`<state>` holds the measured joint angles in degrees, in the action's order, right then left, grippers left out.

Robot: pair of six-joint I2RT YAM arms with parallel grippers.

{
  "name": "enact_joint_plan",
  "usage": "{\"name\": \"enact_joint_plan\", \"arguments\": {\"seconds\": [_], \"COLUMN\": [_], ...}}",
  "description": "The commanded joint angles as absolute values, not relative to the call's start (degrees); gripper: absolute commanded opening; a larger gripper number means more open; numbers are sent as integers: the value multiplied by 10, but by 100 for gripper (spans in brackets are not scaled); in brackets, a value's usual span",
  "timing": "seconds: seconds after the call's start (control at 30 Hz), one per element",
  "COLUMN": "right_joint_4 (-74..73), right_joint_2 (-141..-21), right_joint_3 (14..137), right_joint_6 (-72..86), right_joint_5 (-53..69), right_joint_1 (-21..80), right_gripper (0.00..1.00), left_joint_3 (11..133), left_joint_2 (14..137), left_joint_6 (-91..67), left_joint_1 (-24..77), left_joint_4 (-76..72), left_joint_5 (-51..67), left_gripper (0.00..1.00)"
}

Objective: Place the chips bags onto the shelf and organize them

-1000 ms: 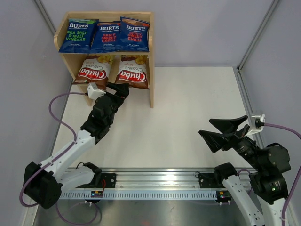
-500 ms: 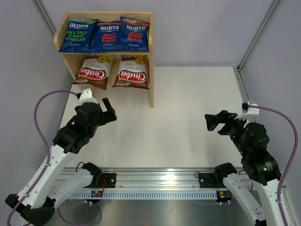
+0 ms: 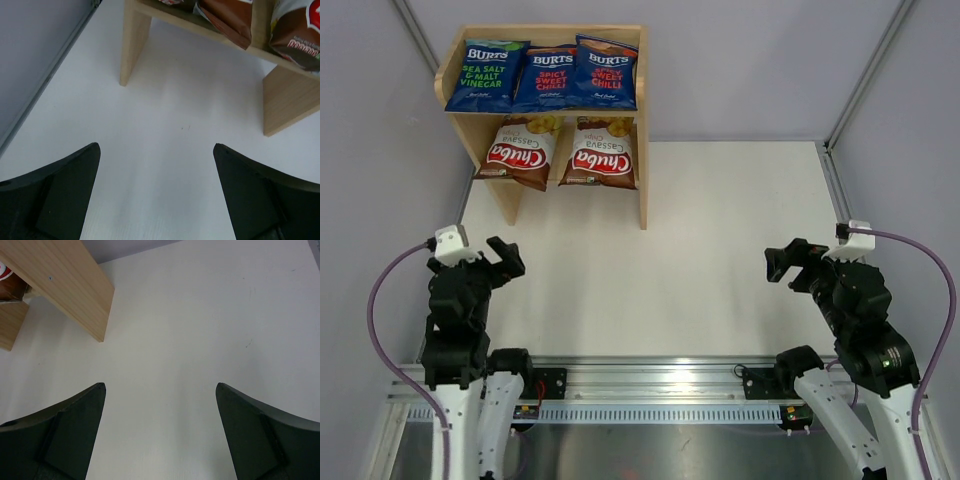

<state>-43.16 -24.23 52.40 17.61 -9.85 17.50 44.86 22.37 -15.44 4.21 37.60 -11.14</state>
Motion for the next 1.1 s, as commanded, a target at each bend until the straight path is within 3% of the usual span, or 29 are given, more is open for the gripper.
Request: {"name": "enact_joint_plan", "arguments": {"seconds": [0.0, 0.17, 0.47, 1.07], "right_joint_4": [-440, -436, -483, -471], "right_joint_2": [-244, -205, -209, -201], "right_joint_3": [543, 542, 596, 588], "right_joint_6": [166, 158, 127, 135], "right_joint_5": [-109, -96, -118, -101], "right_joint_1": [174, 174, 174, 174], "right_gripper": [99, 99, 99, 99], "left_joint_3": [397, 395, 392, 379], "left_joint_2": [170, 148, 93, 38], "left_joint_6": [-158, -127, -88, -93], "left_joint_1": [-101, -77, 60, 61], "left_joint_4": [245, 280, 325, 330], "left_joint_5": [110, 69, -53, -54], "left_gripper": [99, 99, 99, 99]}}
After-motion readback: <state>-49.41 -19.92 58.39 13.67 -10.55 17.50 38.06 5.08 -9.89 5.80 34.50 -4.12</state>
